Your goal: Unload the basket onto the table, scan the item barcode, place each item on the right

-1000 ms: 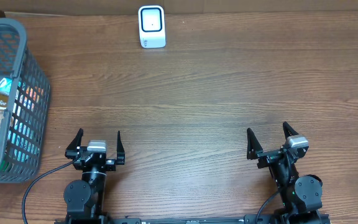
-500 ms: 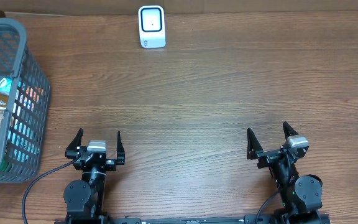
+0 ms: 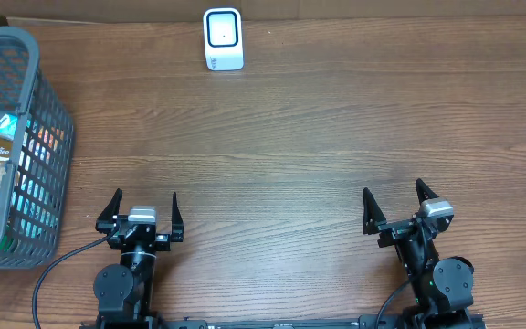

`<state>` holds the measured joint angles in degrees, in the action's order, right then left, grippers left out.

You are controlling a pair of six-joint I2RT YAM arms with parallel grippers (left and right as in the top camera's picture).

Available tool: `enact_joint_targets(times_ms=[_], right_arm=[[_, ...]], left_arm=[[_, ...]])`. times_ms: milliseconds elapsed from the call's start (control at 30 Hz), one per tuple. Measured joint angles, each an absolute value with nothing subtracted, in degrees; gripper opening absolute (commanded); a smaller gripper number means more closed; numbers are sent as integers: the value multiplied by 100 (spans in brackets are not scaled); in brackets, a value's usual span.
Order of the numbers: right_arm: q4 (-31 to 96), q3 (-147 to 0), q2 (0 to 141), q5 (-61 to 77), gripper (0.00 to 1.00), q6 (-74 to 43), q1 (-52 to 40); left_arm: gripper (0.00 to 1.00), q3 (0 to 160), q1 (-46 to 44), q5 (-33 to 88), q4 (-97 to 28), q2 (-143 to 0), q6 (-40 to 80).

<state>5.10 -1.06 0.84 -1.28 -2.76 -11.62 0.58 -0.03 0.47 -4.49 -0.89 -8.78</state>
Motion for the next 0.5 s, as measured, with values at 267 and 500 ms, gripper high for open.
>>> enact_joint_targets(times_ms=[267,500], right_arm=[[510,-106,84,-128,100,-279,-1162],[510,-106,84,-130,100,-279,-1162]], left_arm=[[100,58,-3,49,-449,-89,-878],[99,58,-3,49,-449,-89,-878]])
